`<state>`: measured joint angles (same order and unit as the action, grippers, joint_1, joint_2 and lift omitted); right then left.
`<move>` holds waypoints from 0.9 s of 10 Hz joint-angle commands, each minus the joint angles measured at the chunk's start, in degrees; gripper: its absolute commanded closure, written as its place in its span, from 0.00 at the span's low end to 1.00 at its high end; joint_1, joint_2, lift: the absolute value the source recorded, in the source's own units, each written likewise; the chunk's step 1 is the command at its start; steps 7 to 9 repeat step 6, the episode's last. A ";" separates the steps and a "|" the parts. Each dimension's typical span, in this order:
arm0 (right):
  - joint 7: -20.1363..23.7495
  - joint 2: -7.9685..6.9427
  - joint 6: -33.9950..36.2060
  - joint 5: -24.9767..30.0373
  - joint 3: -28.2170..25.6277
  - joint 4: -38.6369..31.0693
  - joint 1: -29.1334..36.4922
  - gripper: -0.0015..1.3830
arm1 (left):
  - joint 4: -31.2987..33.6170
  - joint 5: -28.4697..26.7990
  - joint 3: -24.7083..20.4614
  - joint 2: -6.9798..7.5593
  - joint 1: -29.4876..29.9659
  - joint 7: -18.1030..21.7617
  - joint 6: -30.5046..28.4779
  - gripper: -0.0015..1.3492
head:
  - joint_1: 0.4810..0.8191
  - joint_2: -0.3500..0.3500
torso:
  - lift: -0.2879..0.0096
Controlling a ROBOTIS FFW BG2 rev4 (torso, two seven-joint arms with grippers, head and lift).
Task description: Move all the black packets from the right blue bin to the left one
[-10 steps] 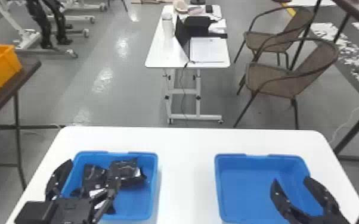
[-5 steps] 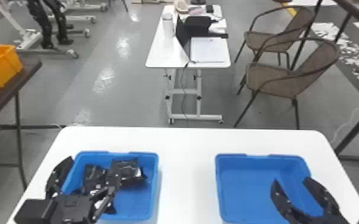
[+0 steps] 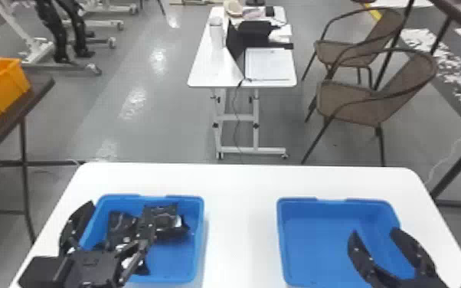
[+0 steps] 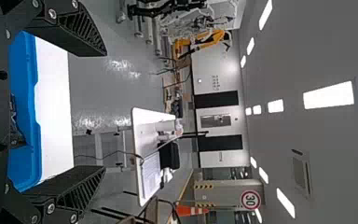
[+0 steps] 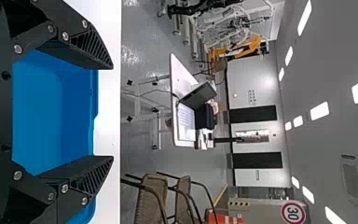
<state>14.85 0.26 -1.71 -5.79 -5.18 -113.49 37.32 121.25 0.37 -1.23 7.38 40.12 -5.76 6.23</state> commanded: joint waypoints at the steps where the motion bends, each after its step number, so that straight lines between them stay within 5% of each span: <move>1: -0.08 -0.32 -0.31 0.08 0.00 0.12 0.04 0.27 | -0.13 -0.11 -0.17 0.00 -0.04 0.13 0.45 0.12 | 0.63 0.58 | 0.97; 9: -2.28 -0.32 -1.45 0.70 0.00 -0.32 1.18 0.27 | -0.31 0.06 -0.44 -0.17 -0.04 0.75 0.71 0.12 | 0.63 0.57 | 0.97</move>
